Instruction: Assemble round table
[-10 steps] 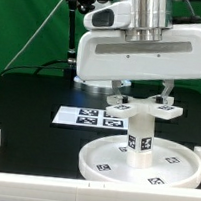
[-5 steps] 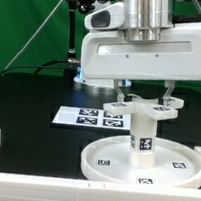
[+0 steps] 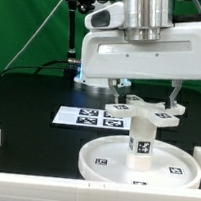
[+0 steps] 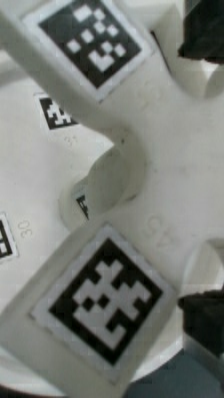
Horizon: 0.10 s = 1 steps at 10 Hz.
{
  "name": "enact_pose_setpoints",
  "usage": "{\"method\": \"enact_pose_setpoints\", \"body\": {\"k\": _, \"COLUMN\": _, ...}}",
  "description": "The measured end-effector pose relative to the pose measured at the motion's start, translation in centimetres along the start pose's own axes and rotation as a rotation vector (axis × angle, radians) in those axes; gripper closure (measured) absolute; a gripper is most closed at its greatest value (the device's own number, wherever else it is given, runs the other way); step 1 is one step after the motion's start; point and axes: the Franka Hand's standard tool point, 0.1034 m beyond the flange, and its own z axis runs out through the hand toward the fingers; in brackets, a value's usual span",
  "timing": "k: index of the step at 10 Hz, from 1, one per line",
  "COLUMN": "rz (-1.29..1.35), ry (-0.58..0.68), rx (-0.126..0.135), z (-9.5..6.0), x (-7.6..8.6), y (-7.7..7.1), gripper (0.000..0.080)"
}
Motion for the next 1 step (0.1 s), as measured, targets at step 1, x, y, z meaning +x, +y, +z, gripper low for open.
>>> {"method": "enact_pose_setpoints", "body": {"k": 1, "rz": -0.002, "ry": 0.005, "rx": 0.005, "z": -1.02, "x": 0.11, "y": -0.22, "gripper": 0.0151}}
